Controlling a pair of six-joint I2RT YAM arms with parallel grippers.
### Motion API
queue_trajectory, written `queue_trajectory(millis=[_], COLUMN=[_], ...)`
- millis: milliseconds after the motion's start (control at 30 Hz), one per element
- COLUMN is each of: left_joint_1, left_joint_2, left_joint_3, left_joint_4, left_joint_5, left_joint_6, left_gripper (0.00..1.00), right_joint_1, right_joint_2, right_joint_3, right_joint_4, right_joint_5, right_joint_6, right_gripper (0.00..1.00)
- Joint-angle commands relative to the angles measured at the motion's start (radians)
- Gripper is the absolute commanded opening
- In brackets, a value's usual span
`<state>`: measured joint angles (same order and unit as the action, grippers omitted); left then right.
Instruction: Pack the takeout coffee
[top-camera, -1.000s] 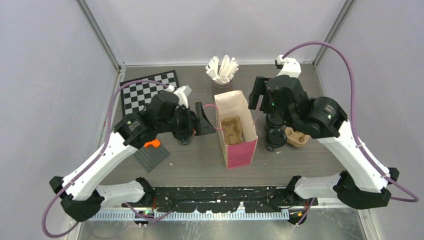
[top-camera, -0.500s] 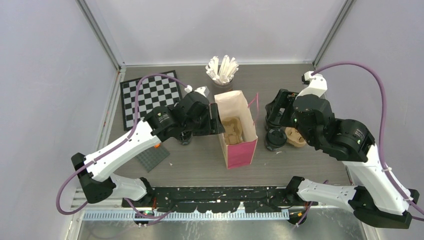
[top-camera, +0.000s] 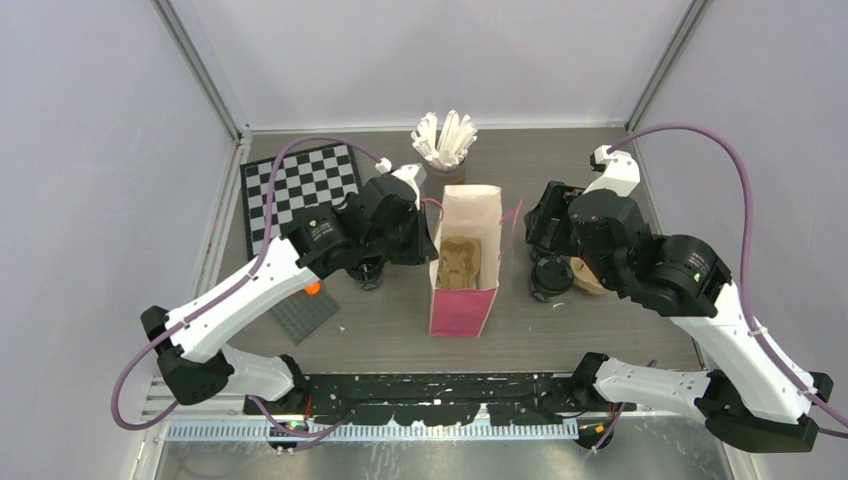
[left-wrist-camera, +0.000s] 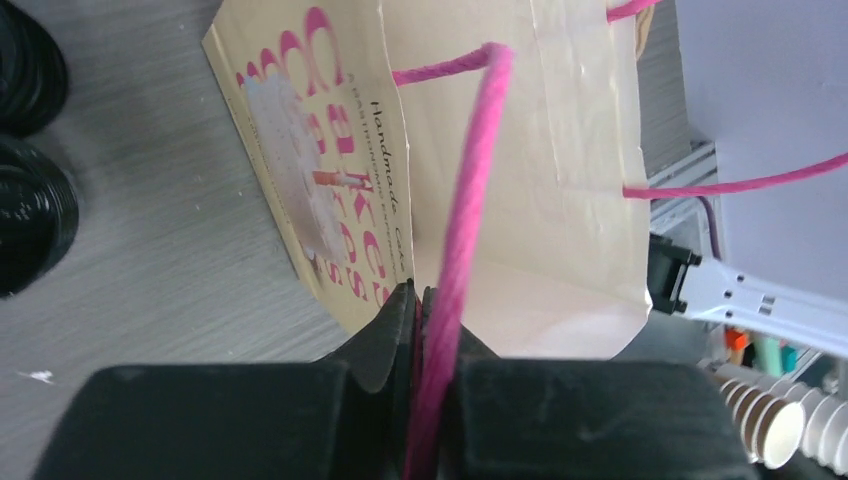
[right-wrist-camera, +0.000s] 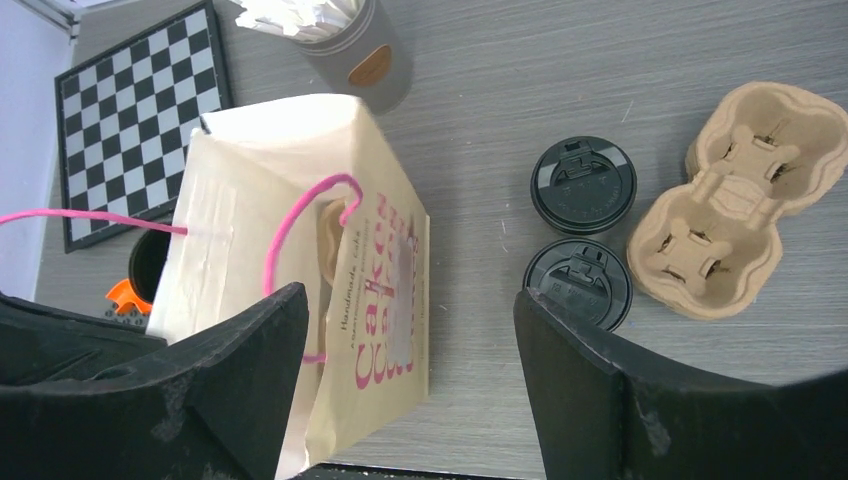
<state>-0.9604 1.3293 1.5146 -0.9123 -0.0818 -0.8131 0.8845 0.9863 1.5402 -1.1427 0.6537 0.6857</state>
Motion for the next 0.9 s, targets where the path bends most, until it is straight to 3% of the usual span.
queue_trajectory(millis=[0,167,433,533,733,867], left_joint_1=[0.000,0.005,0.079,0.106,0.115,0.115], left_joint_2=[-0.002,-0.032,-0.046,-0.046,-0.048,-0.051], left_joint_3=[0.055,0.008,-0.011,0.011,0.047,0.060], left_joint_4=[0.026,0.071,0.088,0.058,0.032,-0.003], left_joint_5=[0.075,0.190,0.315,0.301,0.302,0.272], left_joint_6=[0.148,0.261,0.289,0.299,0.301,0.298], left_gripper=[0.00,0.00,0.00,0.09,0.52,0.62], right_joint_1=[0.004,0.005,0.005,0.005,0.004,-0.016], right_joint_2=[-0.002,0.024,0.074,0.076,0.078,0.081], right_joint_3=[-0.013,0.000,0.105,0.123,0.129,0.122], right_joint_4=[0.034,0.034,0.035,0.046,0.050,0.011], right_joint_5=[0.028,0.035,0.079,0.095,0.119,0.193], right_joint_6=[0.032,0.021,-0.019,-0.026,-0.052,-0.085], right_gripper=[0.80,0.80,0.79,0.79,0.80,0.84])
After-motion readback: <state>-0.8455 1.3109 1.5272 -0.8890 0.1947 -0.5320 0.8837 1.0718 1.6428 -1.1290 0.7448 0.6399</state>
